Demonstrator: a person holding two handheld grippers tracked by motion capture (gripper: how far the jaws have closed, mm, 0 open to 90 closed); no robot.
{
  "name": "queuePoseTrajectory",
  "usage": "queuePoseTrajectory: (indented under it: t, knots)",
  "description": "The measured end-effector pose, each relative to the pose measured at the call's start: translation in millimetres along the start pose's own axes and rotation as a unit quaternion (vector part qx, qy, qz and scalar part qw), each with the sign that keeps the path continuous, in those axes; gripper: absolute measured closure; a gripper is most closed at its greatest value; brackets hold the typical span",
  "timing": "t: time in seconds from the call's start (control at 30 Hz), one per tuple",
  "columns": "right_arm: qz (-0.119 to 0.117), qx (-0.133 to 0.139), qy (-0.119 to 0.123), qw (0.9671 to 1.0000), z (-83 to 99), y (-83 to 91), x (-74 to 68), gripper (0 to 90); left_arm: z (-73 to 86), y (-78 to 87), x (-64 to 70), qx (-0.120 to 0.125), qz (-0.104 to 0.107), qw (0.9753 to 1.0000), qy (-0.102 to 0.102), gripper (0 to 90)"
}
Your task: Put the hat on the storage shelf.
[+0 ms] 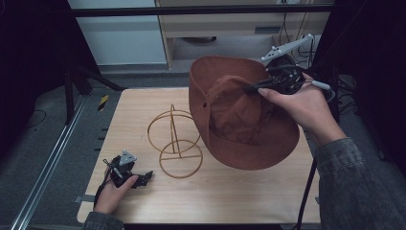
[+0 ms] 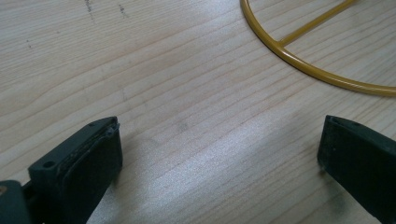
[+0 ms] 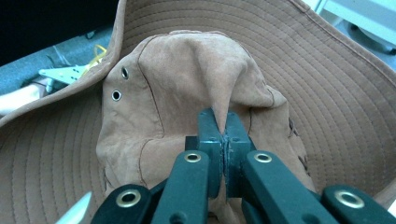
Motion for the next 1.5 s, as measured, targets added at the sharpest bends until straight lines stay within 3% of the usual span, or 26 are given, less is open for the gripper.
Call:
queuePoseTrajectory:
  t: [0.7, 1.5]
  knots:
    - [-0.013, 0.018, 0.032, 0.9992, -49.1, -5.6, -34.3, 89.3, -0.1, -0.1, -0.1, 0.001, -0.001, 1.0000, 0.000, 0.0]
    - [-0.029, 0.037, 0.050, 0.9977, -61.1, -23.9, -59.1, 89.3, -0.1, 0.2, -0.1, -0.001, 0.001, 1.0000, 0.000, 0.0]
Point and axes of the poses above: each handheld gripper's, and its own axes: y roughly backward along the jaws, z roughly out of its underside, x roughly to its right, the point moved 4 cm from there along -y, roughly forward along the jaws, and after that the axes turned 7 degrees about -x, right-handed, at the moved point
